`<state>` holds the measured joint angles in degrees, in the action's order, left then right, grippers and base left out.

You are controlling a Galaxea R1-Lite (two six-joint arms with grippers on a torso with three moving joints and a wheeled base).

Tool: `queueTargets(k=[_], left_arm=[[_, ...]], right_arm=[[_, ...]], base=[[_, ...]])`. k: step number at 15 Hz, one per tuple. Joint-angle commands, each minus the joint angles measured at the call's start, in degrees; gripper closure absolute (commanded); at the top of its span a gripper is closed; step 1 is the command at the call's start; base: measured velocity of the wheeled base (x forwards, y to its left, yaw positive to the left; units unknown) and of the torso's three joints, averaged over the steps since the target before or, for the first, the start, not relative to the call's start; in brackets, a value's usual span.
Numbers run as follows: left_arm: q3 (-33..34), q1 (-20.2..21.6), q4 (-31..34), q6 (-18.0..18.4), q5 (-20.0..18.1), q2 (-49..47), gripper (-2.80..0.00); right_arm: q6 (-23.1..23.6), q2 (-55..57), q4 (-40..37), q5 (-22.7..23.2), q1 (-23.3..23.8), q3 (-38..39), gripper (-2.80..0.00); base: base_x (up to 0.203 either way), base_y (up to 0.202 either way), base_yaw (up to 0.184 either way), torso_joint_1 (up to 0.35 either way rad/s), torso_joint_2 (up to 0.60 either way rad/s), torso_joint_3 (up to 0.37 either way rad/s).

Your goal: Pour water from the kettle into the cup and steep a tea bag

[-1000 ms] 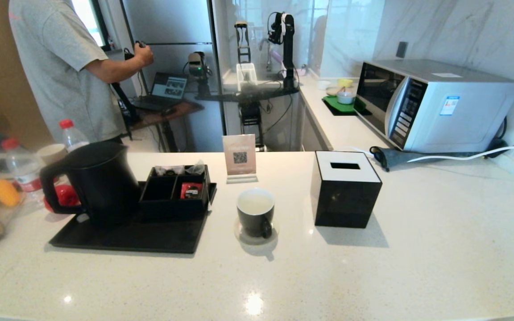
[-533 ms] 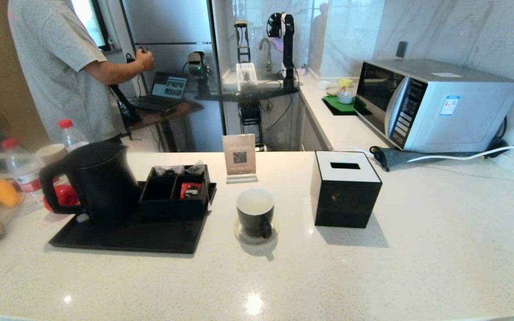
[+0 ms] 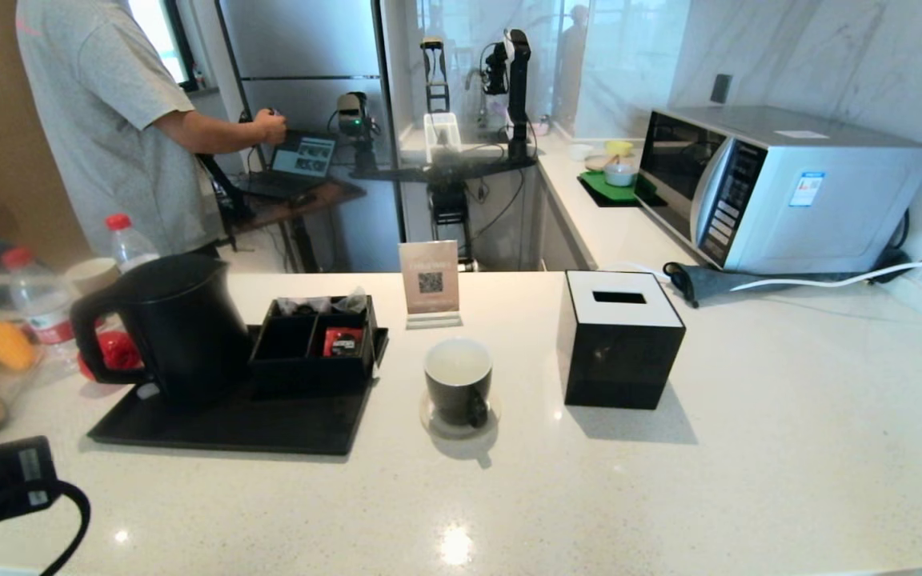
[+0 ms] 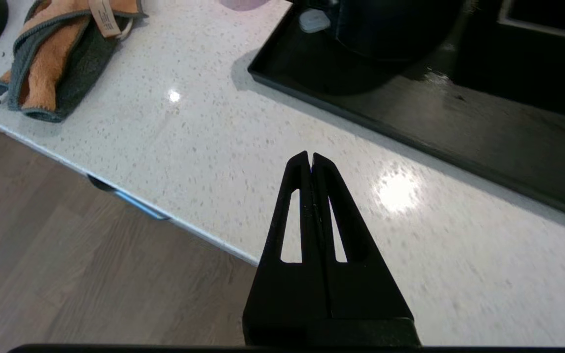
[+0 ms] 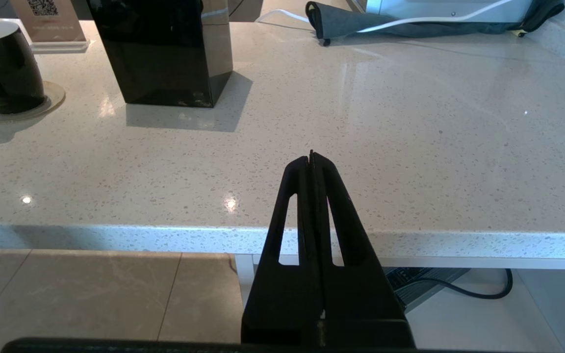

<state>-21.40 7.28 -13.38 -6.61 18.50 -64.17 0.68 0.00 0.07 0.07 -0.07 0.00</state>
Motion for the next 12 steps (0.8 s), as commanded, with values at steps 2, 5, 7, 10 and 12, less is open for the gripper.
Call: queueTargets(k=[2,5,7,10,12], left_arm=[[0.8,2.88,-7.39,0.67,0.21,-10.76,-2.8],[0.87,4.53,-14.21,3.86,0.13,-16.34,-2.8],[-0.55,6.19,-14.56,4.24,-0.01,-18.13,-2.8],[-0.8,7.33,-19.32,4.85,0.02,-23.0,-2.8],[-0.54,9.21,-27.88,6.45,-0.02,-28.14,-2.8]], right_arm=[[0.02,0.0,0.01,0.01,-0.01,0.0,0.0],[0.02,0.0,0.01,0.01,-0.01,0.0,0.0],[0.02,0.0,0.01,0.01,-0.01,0.0,0.0],[-0.02,0.0,0.01,0.01,-0.01,0.0,0.0],[0.02,0.0,0.01,0.01,-0.01,0.0,0.0]], base=[[0.0,0.0,0.0,0.0,0.0,0.0],[0.0,0.0,0.0,0.0,0.0,0.0],[0.0,0.0,0.0,0.0,0.0,0.0],[0.0,0.0,0.0,0.0,0.0,0.0],[0.0,0.0,0.0,0.0,0.0,0.0]])
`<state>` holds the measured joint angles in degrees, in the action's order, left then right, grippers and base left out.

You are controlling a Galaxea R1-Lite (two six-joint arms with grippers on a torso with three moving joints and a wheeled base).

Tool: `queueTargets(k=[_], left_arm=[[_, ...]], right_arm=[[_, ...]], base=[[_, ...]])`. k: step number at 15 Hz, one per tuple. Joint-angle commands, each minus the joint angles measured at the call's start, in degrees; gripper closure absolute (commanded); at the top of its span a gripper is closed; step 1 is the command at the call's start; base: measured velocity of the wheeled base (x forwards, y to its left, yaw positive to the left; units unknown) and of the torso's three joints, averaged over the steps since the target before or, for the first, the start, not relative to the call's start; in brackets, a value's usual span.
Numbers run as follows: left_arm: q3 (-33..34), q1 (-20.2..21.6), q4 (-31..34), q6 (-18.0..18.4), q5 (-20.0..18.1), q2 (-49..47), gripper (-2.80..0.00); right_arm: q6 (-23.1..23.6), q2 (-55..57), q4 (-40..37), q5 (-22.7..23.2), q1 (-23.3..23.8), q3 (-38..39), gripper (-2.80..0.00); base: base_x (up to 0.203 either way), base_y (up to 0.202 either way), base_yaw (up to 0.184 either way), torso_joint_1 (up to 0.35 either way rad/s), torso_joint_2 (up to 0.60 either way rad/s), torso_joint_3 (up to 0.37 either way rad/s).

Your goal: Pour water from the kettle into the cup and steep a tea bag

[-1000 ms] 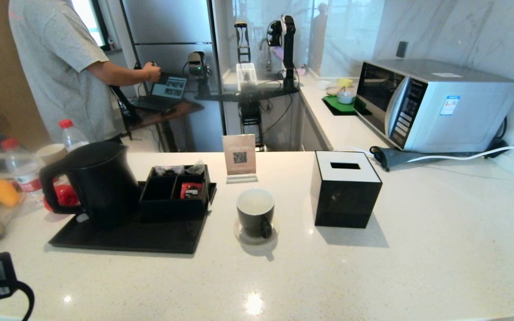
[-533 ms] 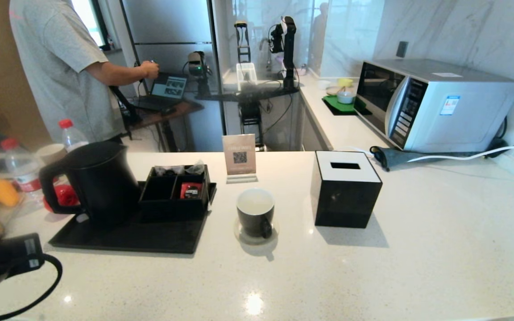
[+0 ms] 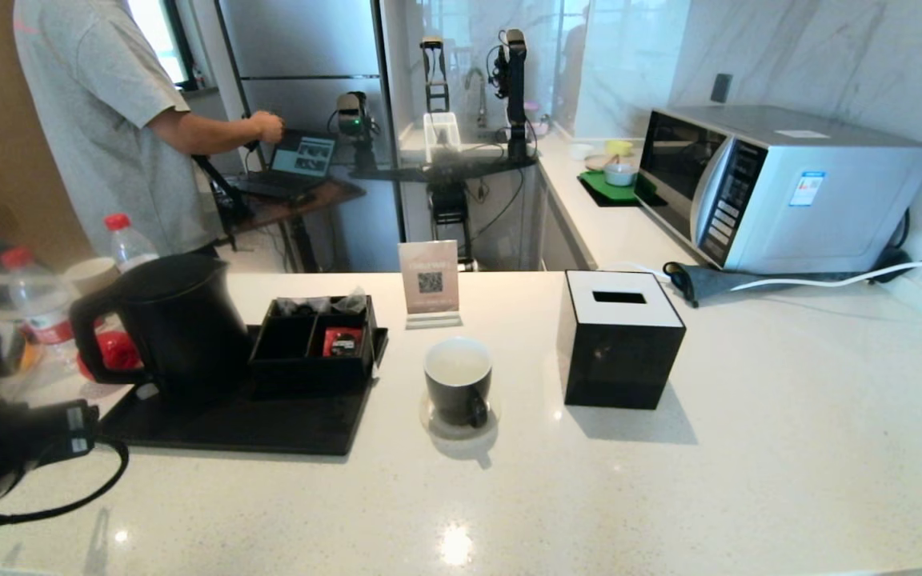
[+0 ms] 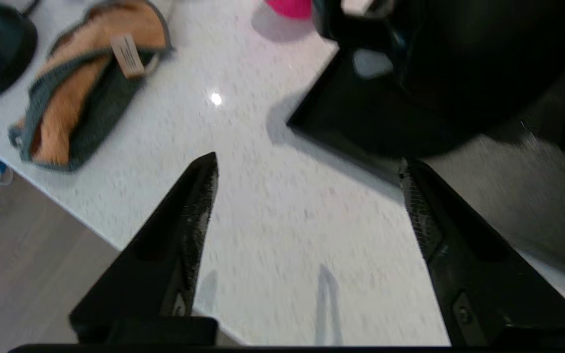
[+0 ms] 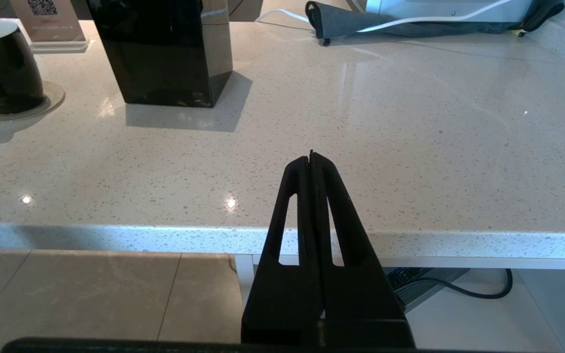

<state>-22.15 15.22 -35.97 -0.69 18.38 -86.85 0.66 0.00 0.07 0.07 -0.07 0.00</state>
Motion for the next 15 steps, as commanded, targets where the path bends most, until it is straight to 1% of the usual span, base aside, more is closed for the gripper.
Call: queueTargets(k=[1,4,5,6,10,13,15], left_arm=[[0.37,2.14,-9.56,1.07,0.0,-8.08,-2.8],[1.96,4.62,-25.57,2.1,-1.42,-16.77,-2.8],[2.39,5.04,-29.3,2.67,-2.06,-18.6,-2.8],[2.7,5.26,-32.09,3.28,-2.55,-20.07,-2.8],[2.3,5.34,-39.35,4.44,-2.98,-25.02,-2.8],[2.12,5.36,-46.05,4.64,-3.0,-28.97,-2.8],[2.12,5.43,-48.72,4.61,-3.0,-30.49,-2.8]], right_arm=[[0.04,0.0,0.01,0.01,-0.01,0.0,0.0],[0.04,0.0,0.01,0.01,-0.01,0.0,0.0],[0.04,0.0,0.01,0.01,-0.01,0.0,0.0],[0.04,0.0,0.01,0.01,-0.01,0.0,0.0],[0.04,0.0,0.01,0.01,-0.01,0.0,0.0],[0.04,0.0,0.01,0.01,-0.01,0.0,0.0],[0.04,0.0,0.01,0.01,-0.01,0.0,0.0]], base=[[0.0,0.0,0.0,0.0,0.0,0.0],[0.0,0.0,0.0,0.0,0.0,0.0],[0.0,0.0,0.0,0.0,0.0,0.0],[0.0,0.0,0.0,0.0,0.0,0.0],[0.0,0.0,0.0,0.0,0.0,0.0],[0.0,0.0,0.0,0.0,0.0,0.0],[0.0,0.0,0.0,0.0,0.0,0.0]])
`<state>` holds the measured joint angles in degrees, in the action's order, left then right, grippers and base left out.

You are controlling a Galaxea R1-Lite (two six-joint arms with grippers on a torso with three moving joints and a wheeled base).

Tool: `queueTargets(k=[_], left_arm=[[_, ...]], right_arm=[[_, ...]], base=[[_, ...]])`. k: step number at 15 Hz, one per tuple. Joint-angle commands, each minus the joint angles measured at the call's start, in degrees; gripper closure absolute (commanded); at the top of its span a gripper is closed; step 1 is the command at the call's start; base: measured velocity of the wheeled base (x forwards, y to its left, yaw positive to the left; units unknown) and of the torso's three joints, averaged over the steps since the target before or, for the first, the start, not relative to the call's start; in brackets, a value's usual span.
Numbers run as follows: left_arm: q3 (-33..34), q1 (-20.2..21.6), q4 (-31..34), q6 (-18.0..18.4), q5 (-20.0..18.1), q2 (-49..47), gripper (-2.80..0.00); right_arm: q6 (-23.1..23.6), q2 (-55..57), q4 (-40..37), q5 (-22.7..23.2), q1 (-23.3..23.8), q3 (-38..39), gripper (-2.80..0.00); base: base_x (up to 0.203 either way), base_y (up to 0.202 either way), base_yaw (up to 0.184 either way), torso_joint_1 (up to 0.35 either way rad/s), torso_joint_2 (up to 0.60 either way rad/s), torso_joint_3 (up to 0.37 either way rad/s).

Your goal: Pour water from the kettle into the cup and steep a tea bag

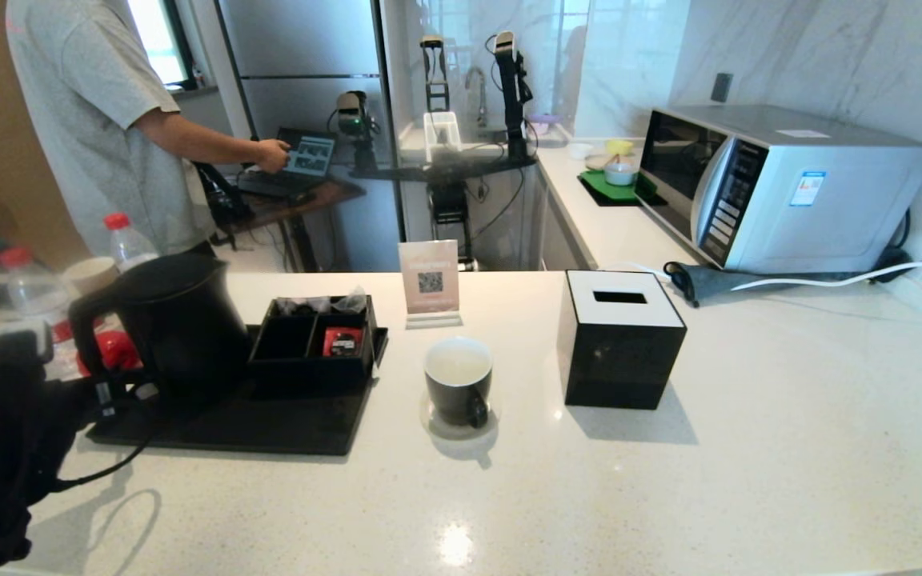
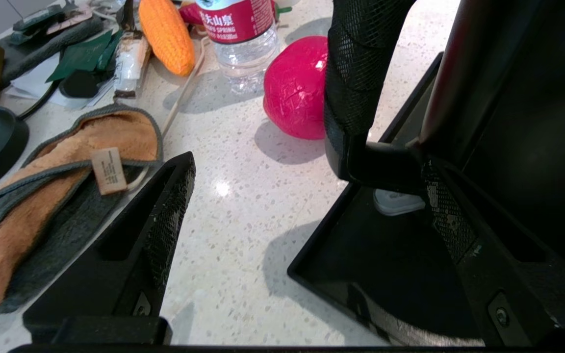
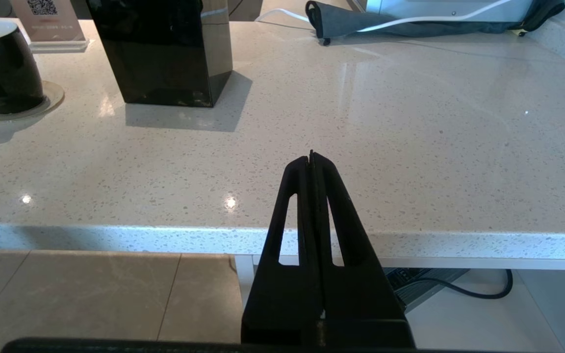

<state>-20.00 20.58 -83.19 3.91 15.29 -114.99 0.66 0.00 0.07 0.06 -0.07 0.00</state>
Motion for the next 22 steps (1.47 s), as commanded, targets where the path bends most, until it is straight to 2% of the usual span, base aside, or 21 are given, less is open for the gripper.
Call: queueTargets(k=[1,5,13,15,22], left_arm=[[-0.12,0.08,-2.17,-0.05,0.09,-2.61,-2.8],[-0.4,0.52,-4.75,-0.02,-2.99,-4.46,-2.8],[-8.93,0.96,-6.37,-0.04,-3.61,-8.53,-2.8],[-10.19,1.07,-6.37,0.04,-5.0,-8.78,-2.8],[-14.26,1.2,-6.37,0.04,-5.09,-9.88,-2.8]], right_arm=[[0.04,0.0,0.01,0.03,-0.01,0.0,0.0],[0.04,0.0,0.01,0.03,-0.01,0.0,0.0],[0.04,0.0,0.01,0.03,-0.01,0.0,0.0],[0.04,0.0,0.01,0.03,-0.01,0.0,0.0],[0.04,0.0,0.01,0.03,-0.01,0.0,0.0]], base=[[0.0,0.0,0.0,0.0,0.0,0.0],[0.0,0.0,0.0,0.0,0.0,0.0],[0.0,0.0,0.0,0.0,0.0,0.0],[0.0,0.0,0.0,0.0,0.0,0.0],[0.0,0.0,0.0,0.0,0.0,0.0]])
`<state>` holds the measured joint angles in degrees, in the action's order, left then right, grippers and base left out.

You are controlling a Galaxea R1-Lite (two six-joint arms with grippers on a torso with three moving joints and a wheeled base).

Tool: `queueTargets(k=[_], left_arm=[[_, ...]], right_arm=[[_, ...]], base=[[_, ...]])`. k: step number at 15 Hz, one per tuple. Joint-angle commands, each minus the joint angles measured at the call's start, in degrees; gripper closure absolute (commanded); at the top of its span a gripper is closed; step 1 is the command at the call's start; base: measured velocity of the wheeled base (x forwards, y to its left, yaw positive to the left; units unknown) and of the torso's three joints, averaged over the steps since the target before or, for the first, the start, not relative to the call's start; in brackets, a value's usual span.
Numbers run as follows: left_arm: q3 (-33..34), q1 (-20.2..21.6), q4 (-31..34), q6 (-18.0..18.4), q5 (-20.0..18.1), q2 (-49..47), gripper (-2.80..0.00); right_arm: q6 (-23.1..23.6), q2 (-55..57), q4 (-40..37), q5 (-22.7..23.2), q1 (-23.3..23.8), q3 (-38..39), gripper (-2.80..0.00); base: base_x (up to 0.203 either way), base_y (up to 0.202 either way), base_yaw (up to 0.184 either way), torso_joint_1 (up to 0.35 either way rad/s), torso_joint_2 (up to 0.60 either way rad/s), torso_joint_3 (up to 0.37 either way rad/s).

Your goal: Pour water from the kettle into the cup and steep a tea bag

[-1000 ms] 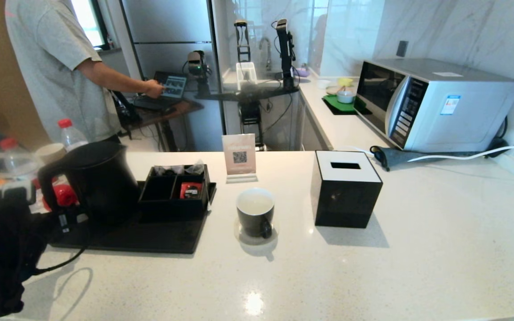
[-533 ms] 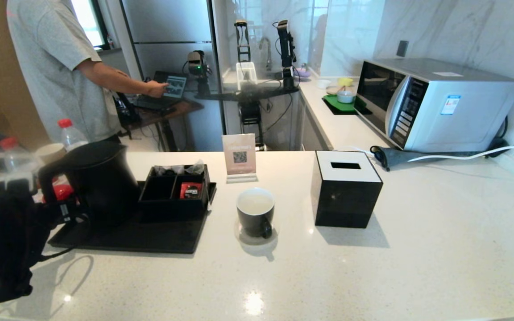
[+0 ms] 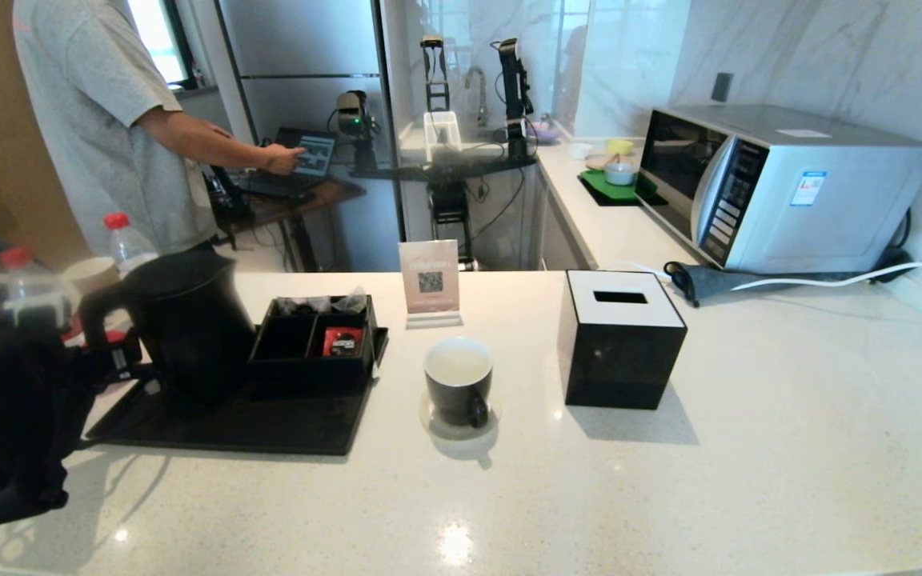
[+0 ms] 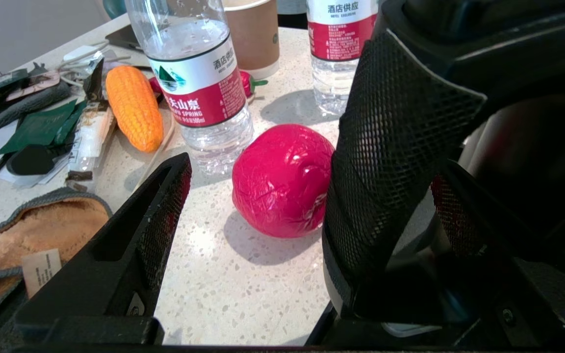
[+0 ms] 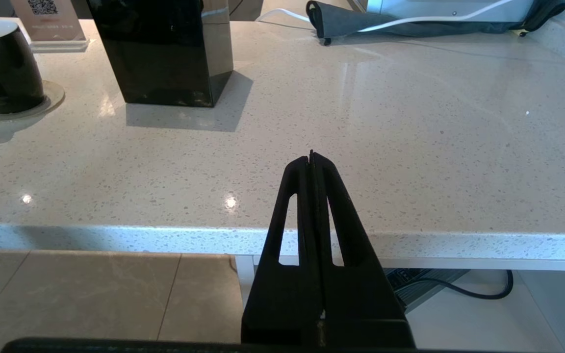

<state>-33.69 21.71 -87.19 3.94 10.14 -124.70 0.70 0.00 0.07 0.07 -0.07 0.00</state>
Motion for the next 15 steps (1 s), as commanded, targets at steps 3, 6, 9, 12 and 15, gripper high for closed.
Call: queueTargets(k=[3,6,9,12,15], left_arm=[[-1.51,0.79,-2.37,0.02,0.05,-0.19,-2.8],[-4.07,0.96,-2.37,0.02,0.0,-1.03,-2.8],[-5.45,0.96,-2.37,-0.07,0.05,-2.06,-2.8],[-6.88,0.96,-2.37,-0.07,-0.02,-2.55,-2.8],[-8.71,0.89,-2.37,-0.07,-0.03,-3.47,-2.8]], right_arm=[[0.0,0.0,0.01,0.01,-0.01,0.0,0.0],[0.0,0.0,0.01,0.01,-0.01,0.0,0.0],[0.0,0.0,0.01,0.01,-0.01,0.0,0.0],[0.0,0.0,0.01,0.01,-0.01,0.0,0.0],[0.0,0.0,0.01,0.01,-0.01,0.0,0.0]], base=[[0.0,0.0,0.0,0.0,0.0,0.0],[0.0,0.0,0.0,0.0,0.0,0.0],[0.0,0.0,0.0,0.0,0.0,0.0],[0.0,0.0,0.0,0.0,0.0,0.0],[0.0,0.0,0.0,0.0,0.0,0.0]])
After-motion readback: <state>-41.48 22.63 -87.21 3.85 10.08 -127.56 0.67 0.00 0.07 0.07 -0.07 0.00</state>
